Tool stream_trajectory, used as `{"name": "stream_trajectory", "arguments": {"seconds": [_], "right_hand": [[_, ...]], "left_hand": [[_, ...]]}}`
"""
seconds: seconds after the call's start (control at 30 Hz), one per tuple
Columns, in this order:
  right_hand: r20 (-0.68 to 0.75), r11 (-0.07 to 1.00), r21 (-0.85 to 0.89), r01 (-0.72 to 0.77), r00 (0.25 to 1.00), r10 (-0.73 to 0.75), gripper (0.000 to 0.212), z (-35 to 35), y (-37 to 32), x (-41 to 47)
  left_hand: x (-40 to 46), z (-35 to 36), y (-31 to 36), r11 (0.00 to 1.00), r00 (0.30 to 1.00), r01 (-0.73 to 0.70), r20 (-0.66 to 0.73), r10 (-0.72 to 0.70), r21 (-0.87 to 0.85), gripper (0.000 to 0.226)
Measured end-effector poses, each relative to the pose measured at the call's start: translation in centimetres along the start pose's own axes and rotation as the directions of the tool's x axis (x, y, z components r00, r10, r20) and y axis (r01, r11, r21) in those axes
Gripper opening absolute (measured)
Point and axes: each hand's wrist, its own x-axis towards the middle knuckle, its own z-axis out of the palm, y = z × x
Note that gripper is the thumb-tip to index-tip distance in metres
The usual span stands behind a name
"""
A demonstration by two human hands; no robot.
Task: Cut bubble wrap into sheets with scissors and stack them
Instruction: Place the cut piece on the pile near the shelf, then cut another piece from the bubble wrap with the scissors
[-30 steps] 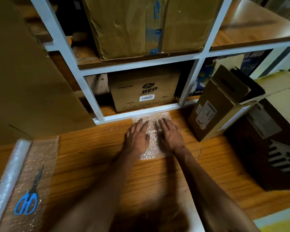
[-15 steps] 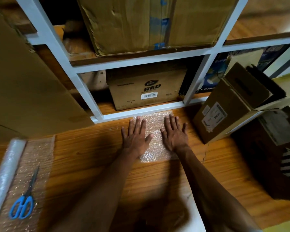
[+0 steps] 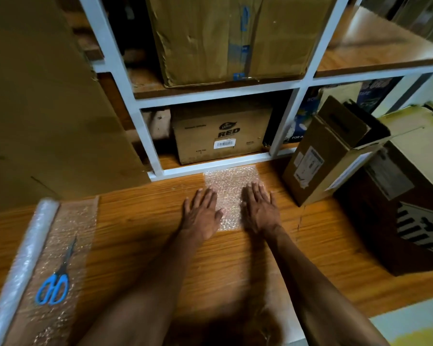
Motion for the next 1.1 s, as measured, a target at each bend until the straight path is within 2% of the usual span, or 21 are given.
{"name": "stream_trajectory", "arguments": {"seconds": [0.07, 0.13, 0.2, 0.33, 0.47, 0.57, 0.7, 0.8, 1.0, 1.1], "right_hand": [[-0.026, 0.997, 0.064, 0.038, 0.999, -0.036, 0.069, 0.1, -2.4, -1.4], [-0.136, 0.987, 0.127, 0.101, 0.987, -0.084, 0.054, 0.6, -5.3, -3.1], [-0.221, 0.981, 0.104, 0.166, 0.965, -0.14, 0.035, 1.2, -8.1, -4.7], [-0.203, 0.969, 0.122, 0.217, 0.961, -0.189, 0.029, 2.2, -14.1, -7.9], [-0.194, 0.958, 0.168, 0.231, 0.961, -0.198, 0.016, 4.3, -20.4, -10.3], [-0.158, 0.951, 0.191, 0.245, 0.964, -0.216, 0.018, 5.9, -25.0, -12.0], [-0.085, 0.937, 0.246, 0.25, 0.968, -0.236, 0.027, 6.5, -32.1, -14.2], [0.004, 0.929, 0.295, 0.223, 0.972, -0.234, 0.036, 6.6, -37.3, -15.8], [0.166, 0.976, 0.216, 0.014, 0.985, -0.051, 0.072, 7.1, -45.4, -17.2], [0.166, 0.978, 0.206, -0.03, 0.986, -0.005, 0.068, 7.7, -47.9, -17.3]], "left_hand": [[-1.8, 0.2, -0.8, 0.997, 0.999, 0.014, -0.037, -0.017, -0.073, 0.064], [-3.9, 0.6, -2.1, 0.992, 0.992, -0.042, -0.121, 0.027, -0.12, 0.053], [-5.8, 0.9, -3.7, 0.981, 0.975, -0.1, -0.211, 0.064, -0.167, 0.042], [-9.9, 1.2, -8.2, 0.97, 0.962, -0.043, -0.271, -0.023, -0.238, 0.031], [-14.7, 1.1, -14.4, 0.978, 0.928, 0.05, -0.352, -0.121, -0.205, 0.023], [-18.7, 0.9, -19.5, 0.975, 0.9, 0.071, -0.407, -0.154, -0.212, 0.023], [-23.2, 0.9, -25.9, 0.947, 0.859, 0.175, -0.428, -0.281, -0.271, 0.026], [-26.3, 1.0, -29.8, 0.946, 0.859, 0.25, -0.405, -0.315, -0.205, 0.024], [-29.7, 1.3, -34.0, 0.923, 0.866, 0.313, -0.332, -0.375, -0.226, 0.03], [-29.7, 0.9, -34.7, 0.918, 0.876, 0.327, -0.293, -0.383, -0.223, 0.035]]}}
